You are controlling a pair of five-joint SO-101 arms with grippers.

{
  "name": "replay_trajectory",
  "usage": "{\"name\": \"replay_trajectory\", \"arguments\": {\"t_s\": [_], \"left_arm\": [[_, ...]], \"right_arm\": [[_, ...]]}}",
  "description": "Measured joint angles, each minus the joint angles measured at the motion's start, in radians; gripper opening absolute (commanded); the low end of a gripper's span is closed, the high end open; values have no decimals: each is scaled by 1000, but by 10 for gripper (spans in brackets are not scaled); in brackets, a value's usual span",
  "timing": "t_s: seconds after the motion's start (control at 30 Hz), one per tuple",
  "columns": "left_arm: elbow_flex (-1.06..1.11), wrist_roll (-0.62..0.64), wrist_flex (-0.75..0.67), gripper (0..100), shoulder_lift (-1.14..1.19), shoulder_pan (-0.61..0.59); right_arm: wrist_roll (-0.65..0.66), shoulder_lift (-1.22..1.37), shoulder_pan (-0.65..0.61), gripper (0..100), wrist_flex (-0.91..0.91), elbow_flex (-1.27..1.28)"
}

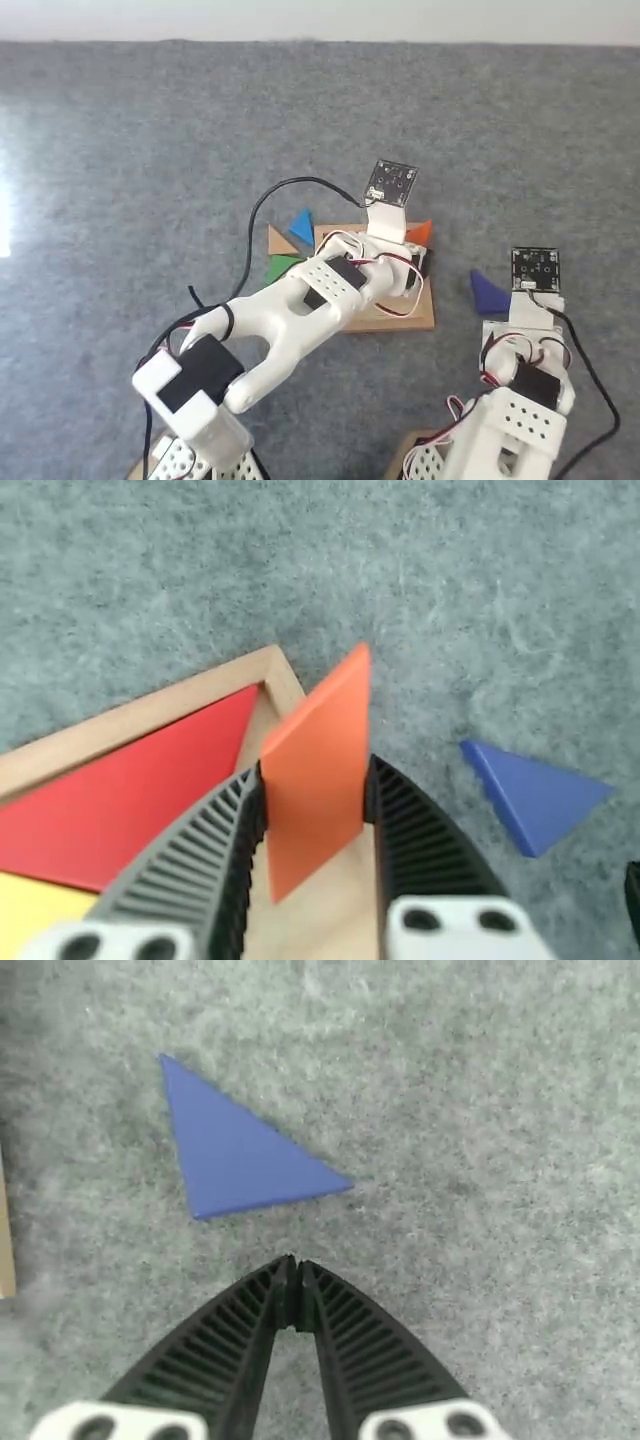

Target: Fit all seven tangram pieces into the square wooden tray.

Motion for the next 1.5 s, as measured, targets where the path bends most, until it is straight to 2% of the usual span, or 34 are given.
{"name": "replay_trajectory", "arguments": {"t_s": [0.6,0.93,1.13,1.3,1.4,1.5], "left_arm": [[0,0,0,188,0,-25],[-26,-77,20,188,0,-75],[-173,-224,232,188,0,-126],[-376,-373,568,186,0,-190],[-420,-473,735,143,2,-189],[-382,-548,740,90,6,-193]], "right_arm": [[0,0,-6,9,0,0],[0,0,-6,9,0,0],[0,0,-6,9,0,0],[0,0,-6,9,0,0],[0,0,-6,9,0,0],[0,0,-6,9,0,0]]}}
